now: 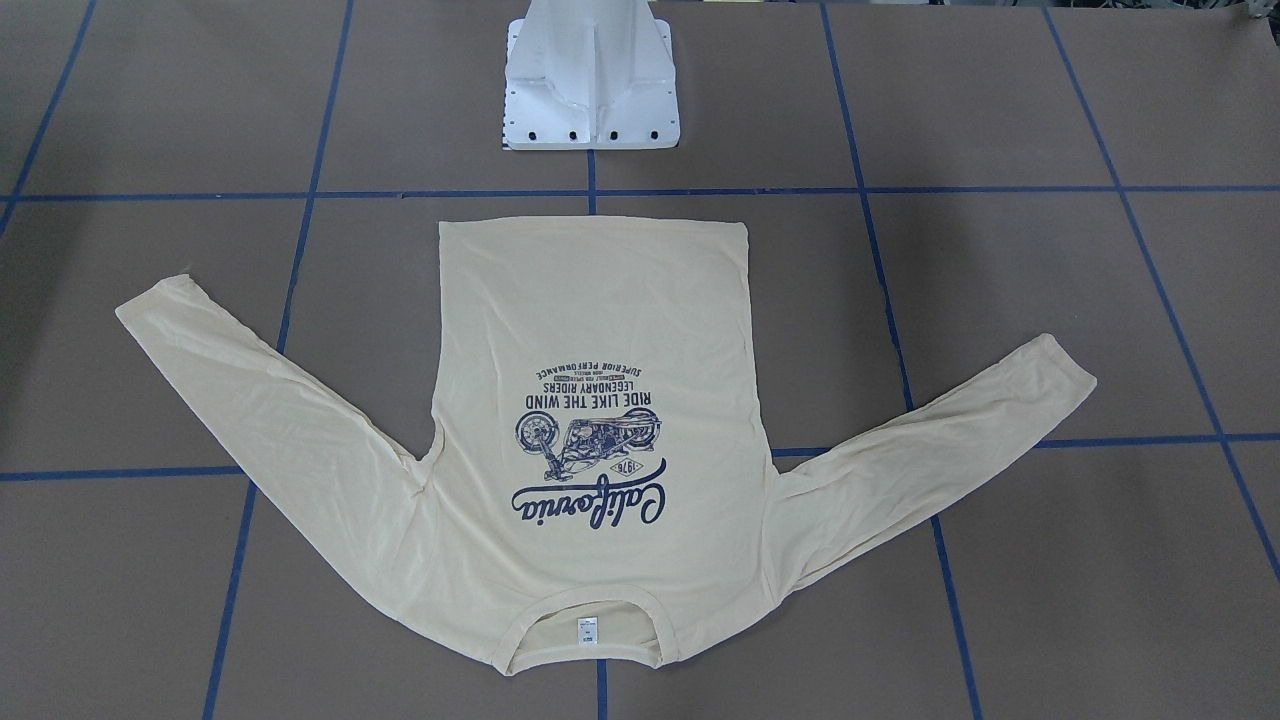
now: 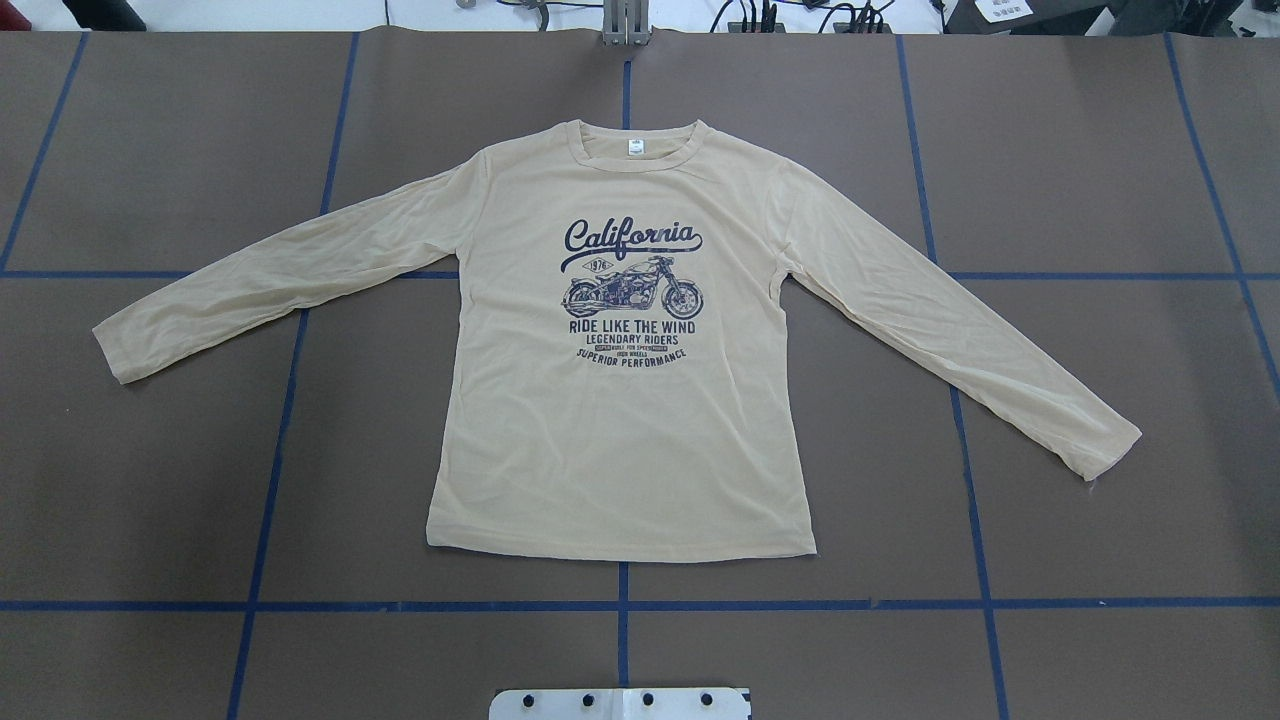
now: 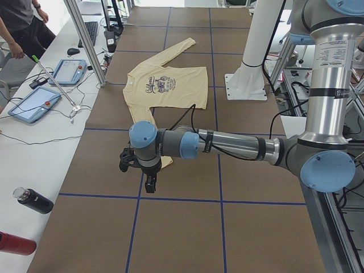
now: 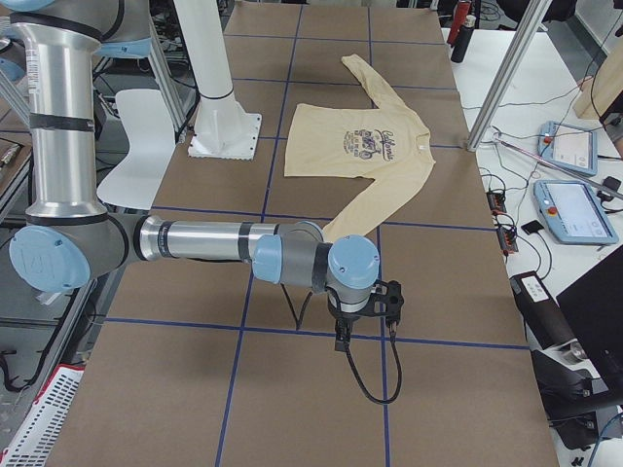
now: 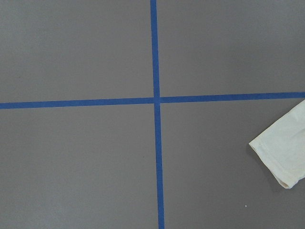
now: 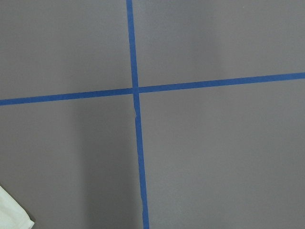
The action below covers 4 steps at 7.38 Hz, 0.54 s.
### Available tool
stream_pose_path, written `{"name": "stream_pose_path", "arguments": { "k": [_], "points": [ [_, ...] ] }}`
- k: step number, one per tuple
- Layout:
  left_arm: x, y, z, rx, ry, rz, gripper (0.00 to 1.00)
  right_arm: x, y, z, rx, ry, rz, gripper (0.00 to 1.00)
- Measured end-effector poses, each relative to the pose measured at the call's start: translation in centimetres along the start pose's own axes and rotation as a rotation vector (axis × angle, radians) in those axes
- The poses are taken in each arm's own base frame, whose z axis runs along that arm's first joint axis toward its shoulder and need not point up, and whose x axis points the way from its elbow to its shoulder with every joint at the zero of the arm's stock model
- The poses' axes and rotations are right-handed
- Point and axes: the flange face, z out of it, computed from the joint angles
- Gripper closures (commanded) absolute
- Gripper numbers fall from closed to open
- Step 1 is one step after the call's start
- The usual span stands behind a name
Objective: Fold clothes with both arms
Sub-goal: 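Move the right gripper toward the shirt's sleeve cuff nearest it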
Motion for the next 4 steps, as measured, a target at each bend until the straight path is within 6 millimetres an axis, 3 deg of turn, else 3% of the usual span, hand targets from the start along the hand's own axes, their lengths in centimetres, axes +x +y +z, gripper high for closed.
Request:
{"name": "stream_pose_path", "arguments": {
  "k": [4],
  "points": [
    [0.78,-0.17,-0.71,0.018,-0.002,0.019,0.00,-0.42,-0.20,0.02,0.002,-0.010,-0.007,0.00]
  ]
}}
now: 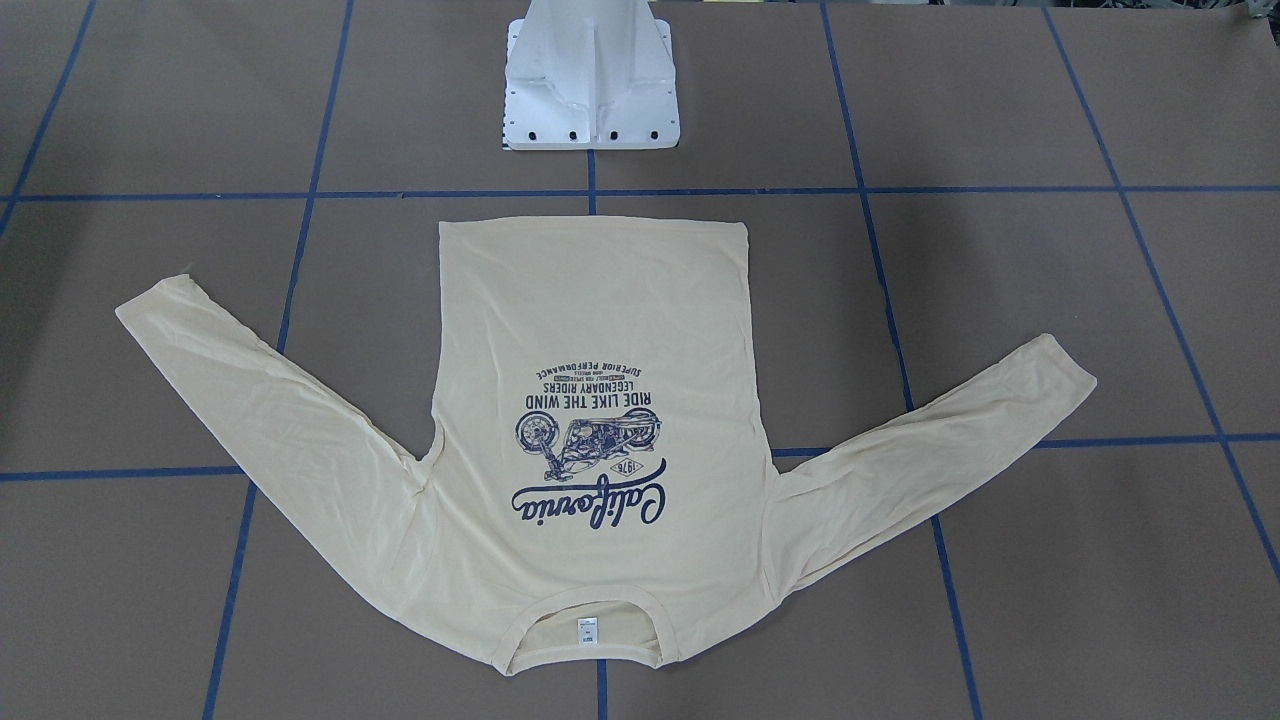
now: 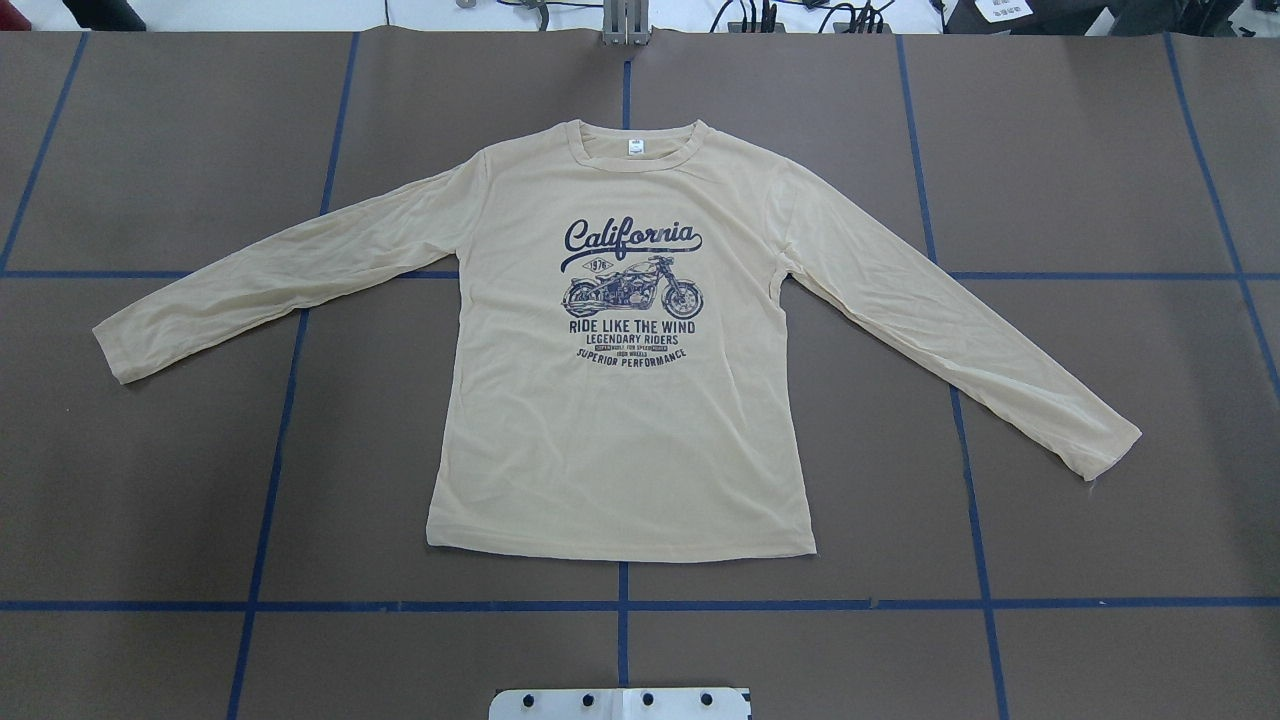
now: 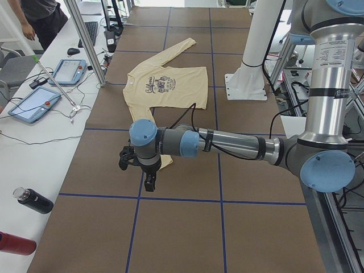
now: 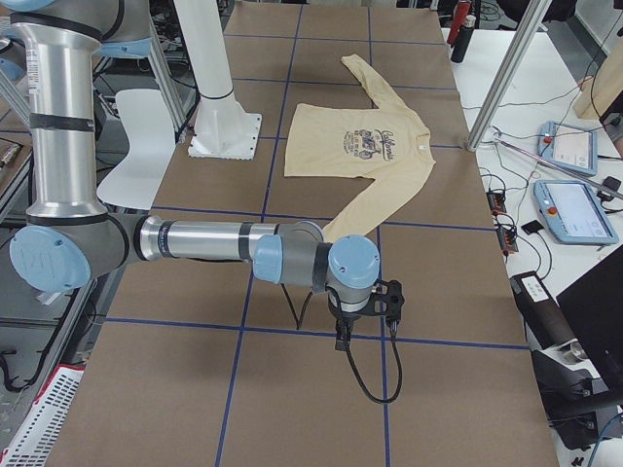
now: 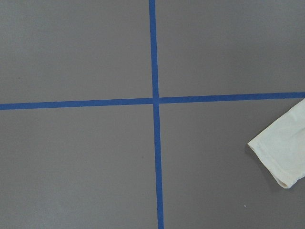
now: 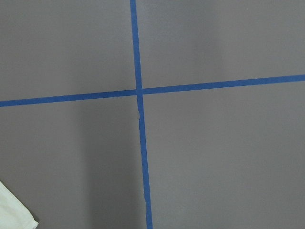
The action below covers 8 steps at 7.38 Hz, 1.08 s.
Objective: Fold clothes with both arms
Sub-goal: 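Move the right gripper toward the shirt's sleeve cuff nearest it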
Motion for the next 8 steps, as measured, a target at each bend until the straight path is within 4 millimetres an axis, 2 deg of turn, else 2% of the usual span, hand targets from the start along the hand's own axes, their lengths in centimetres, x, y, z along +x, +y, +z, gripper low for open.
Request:
{"name": "stream_pose_path", "arguments": {
  "k": [2,5,7,8],
  "points": [
    [1.1,-0.4,-1.0,0.024,-0.001,0.022,0.00,-1.6,-0.5,0.9,-0.012,-0.004,-0.039,0.00],
    [4.6,-3.2,-4.0,0.086,-0.001,0.086,0.00,-8.2,-3.2,3.3,0.001,-0.024,-0.232,0.00],
    [6.1,-4.2,-4.6,0.103,0.000,0.113,0.00,-10.2,-3.7,5.0,-0.012,-0.044,-0.290,0.01],
    [6.4,-4.4,-4.7,0.109,0.001,0.114,0.00,-11.9,-3.8,6.0,0.003,-0.056,-0.339,0.01]
  ]
}}
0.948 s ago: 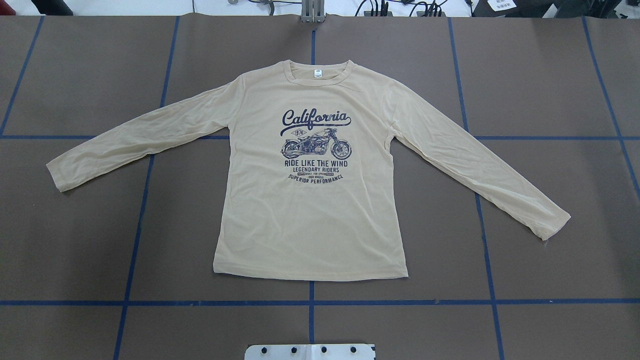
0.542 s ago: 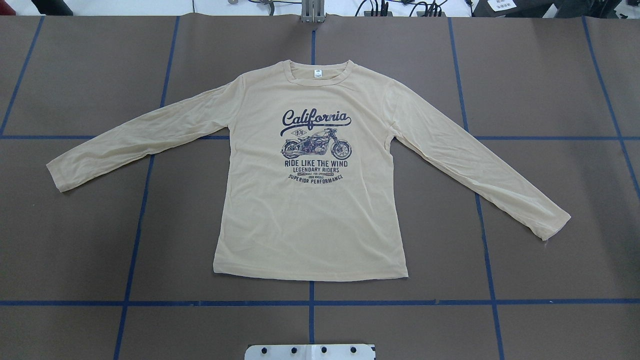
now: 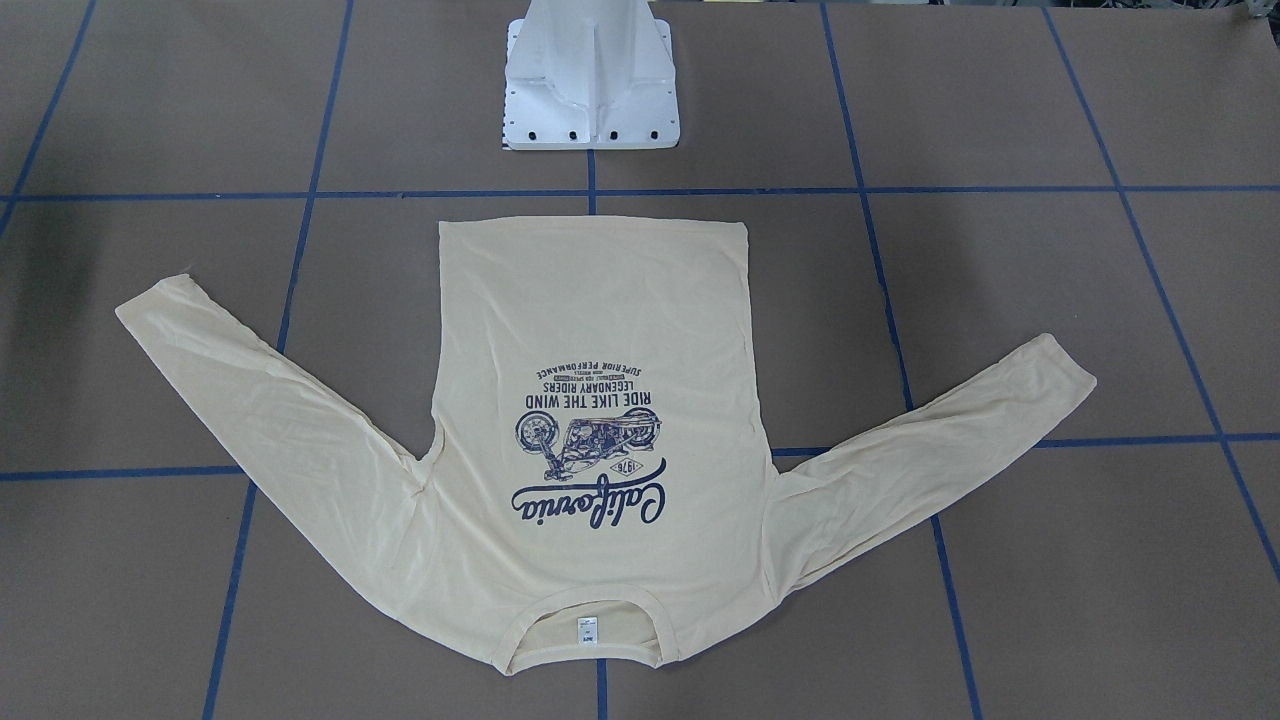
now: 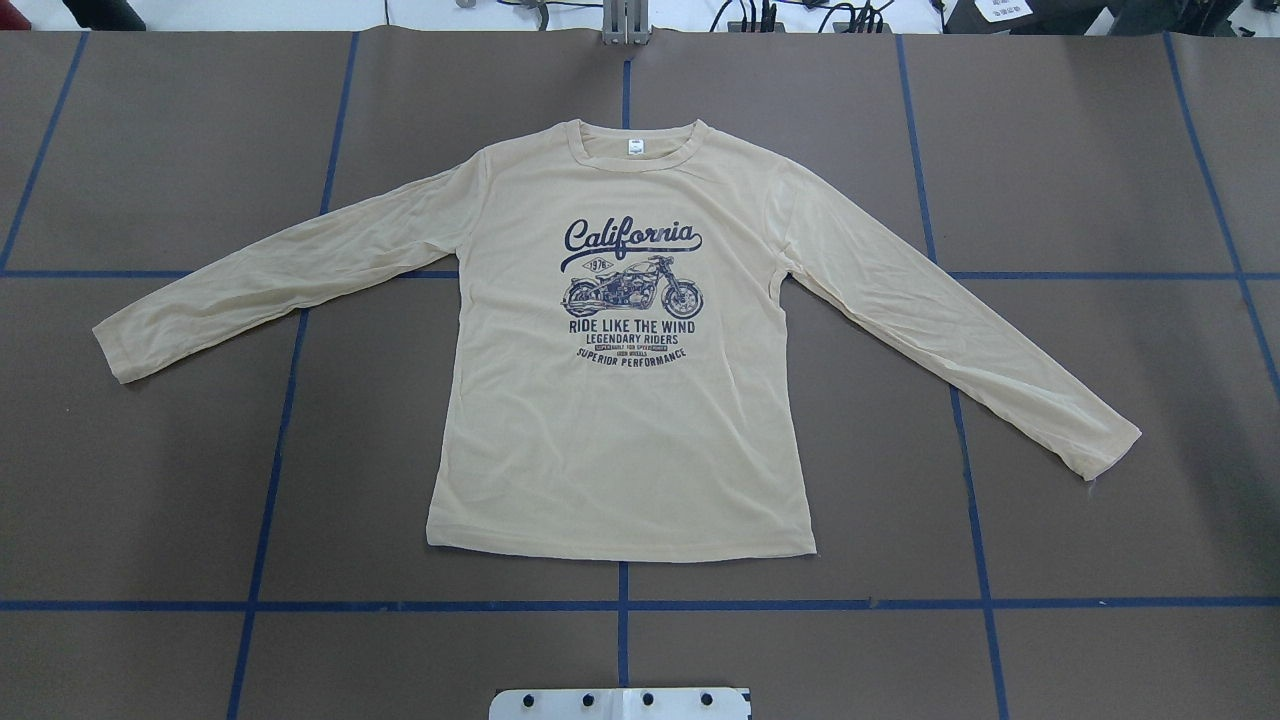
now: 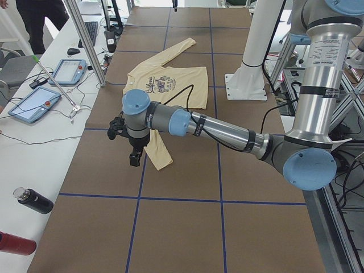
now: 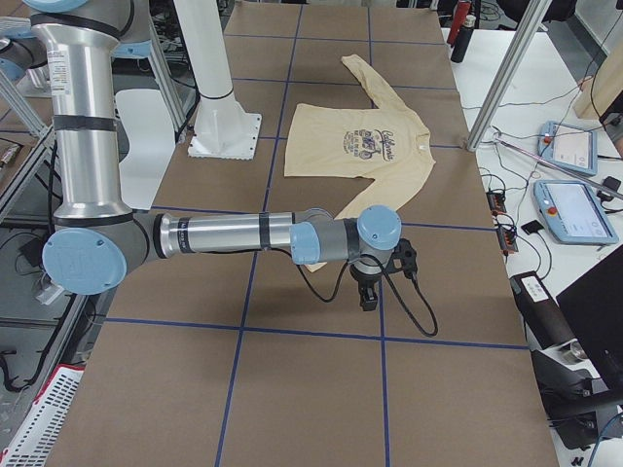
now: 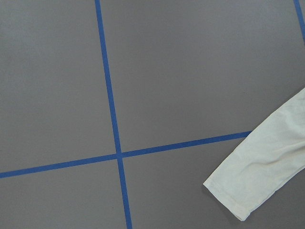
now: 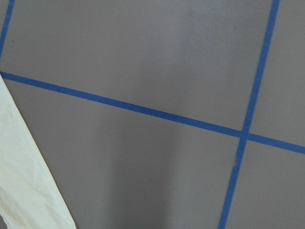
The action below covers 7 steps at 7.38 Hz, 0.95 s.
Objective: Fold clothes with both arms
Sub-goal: 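Move the right gripper toward the shirt's sleeve cuff nearest it, then lower the right gripper and pinch the sleeve cuff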
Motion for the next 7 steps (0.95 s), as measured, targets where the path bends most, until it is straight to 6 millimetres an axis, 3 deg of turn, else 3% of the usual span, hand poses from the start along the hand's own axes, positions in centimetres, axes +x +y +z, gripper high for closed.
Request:
{"name": "stream_pose_path", "arguments": {
  "k": [2,3,7],
  "points": [
    [0.2,-0.2,-0.1,0.006,0.004,0.001,0.00,-5.1,-1.0,3.3,0.044,-0.036,0.008,0.01],
    [0.2,0.0,-0.1,0.006,0.005,0.004,0.00,-7.3,-0.3,5.2,0.062,-0.055,0.040,0.01],
    [0.5,0.6,-0.5,0.025,0.007,0.016,0.00,-11.4,6.4,12.1,0.061,-0.044,0.108,0.01]
  ]
}}
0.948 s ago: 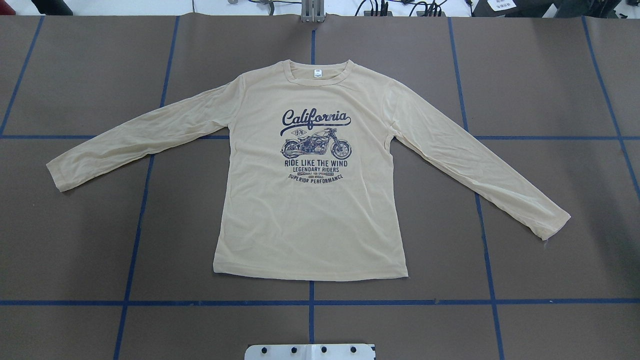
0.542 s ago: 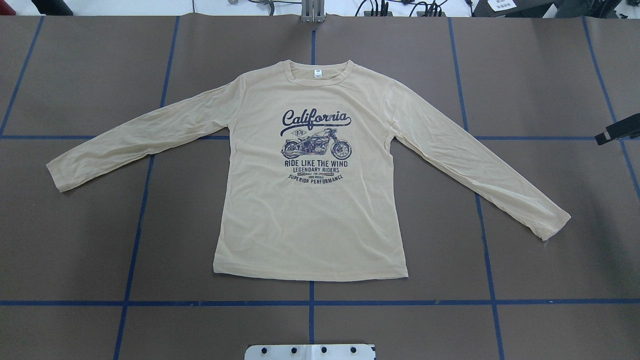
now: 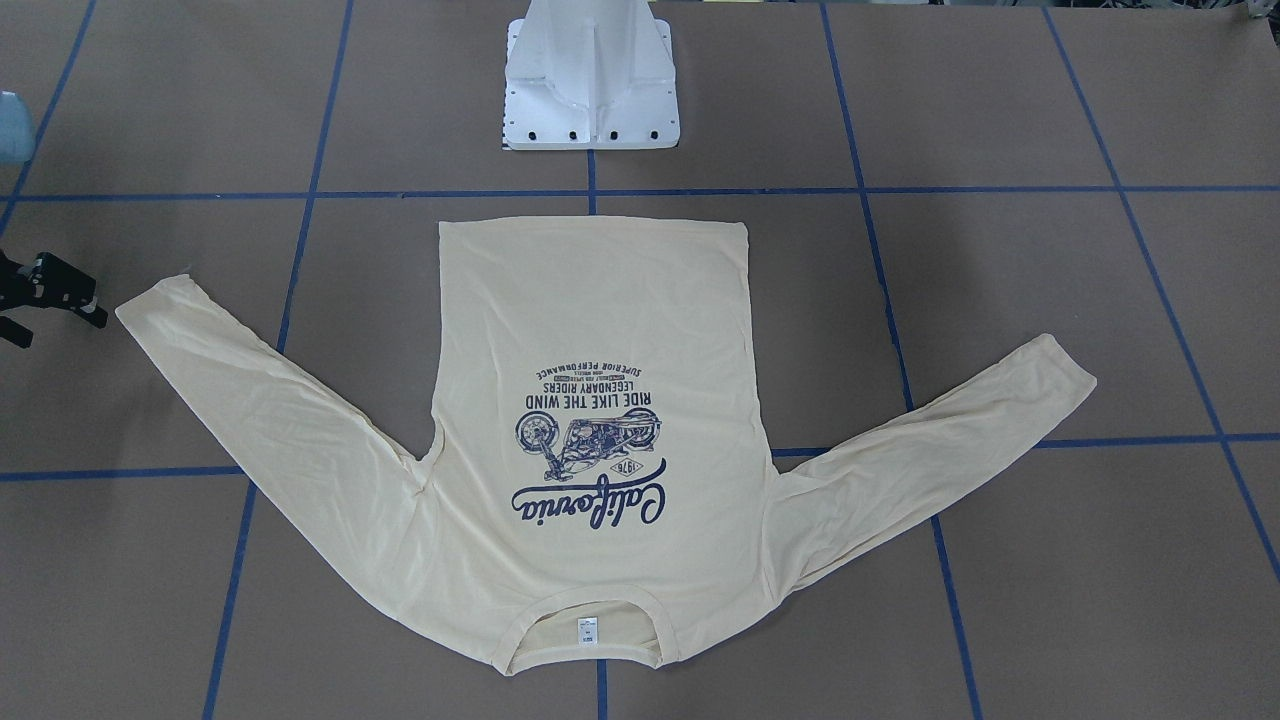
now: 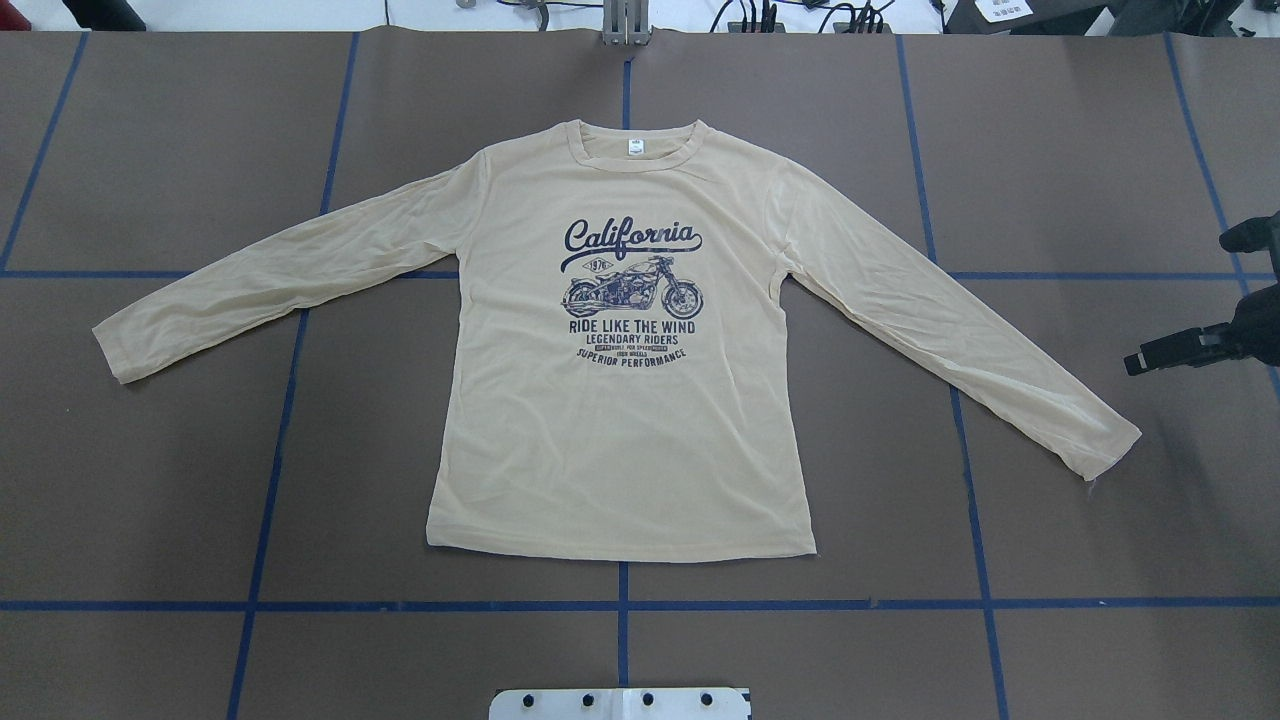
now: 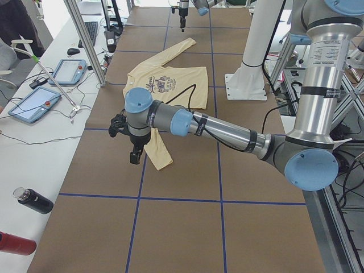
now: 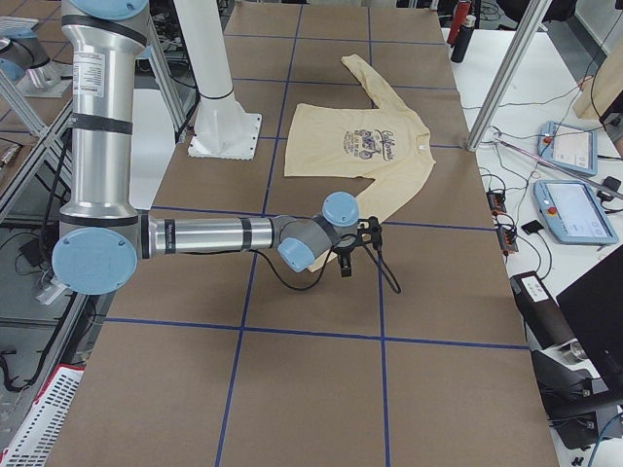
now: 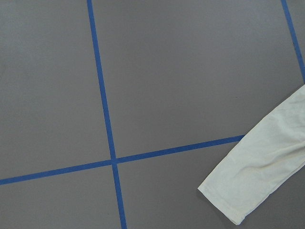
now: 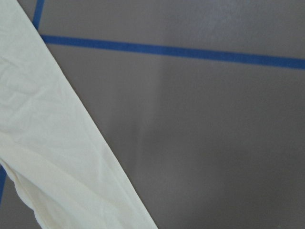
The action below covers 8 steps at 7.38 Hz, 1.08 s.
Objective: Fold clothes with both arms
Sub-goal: 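Lower the right gripper and pinch the sleeve cuff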
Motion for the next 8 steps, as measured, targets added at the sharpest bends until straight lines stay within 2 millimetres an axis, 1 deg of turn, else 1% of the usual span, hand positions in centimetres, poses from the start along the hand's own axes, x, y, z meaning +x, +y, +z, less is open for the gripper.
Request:
{"name": "stream_pose_path", "arguments": {
  "k": [1,3,5,6,7,8],
  "points": [
    [0.3,0.2,-0.3,0.005,0.002,0.004,0.00,-0.9,1.3,1.5,-0.013,0.015,0.002,0.01],
    [0.6,0.7,-0.6,0.009,0.013,0.007,0.00,-2.6,2.9,4.1,-0.039,0.045,-0.009,0.01],
    [0.6,1.0,-0.6,0.008,0.017,0.008,0.00,-3.3,3.8,5.6,-0.053,0.071,-0.023,0.01],
    [0.6,1.1,-0.6,0.008,0.017,0.007,0.00,-3.2,4.1,5.9,-0.060,0.079,-0.022,0.06],
    [0.6,1.1,-0.6,0.007,0.017,0.007,0.00,-2.9,4.4,5.9,-0.066,0.083,-0.020,0.17],
    [0.6,1.2,-0.6,0.007,0.017,0.006,0.00,-2.8,4.6,5.9,-0.070,0.083,-0.018,0.33]
  ]
}}
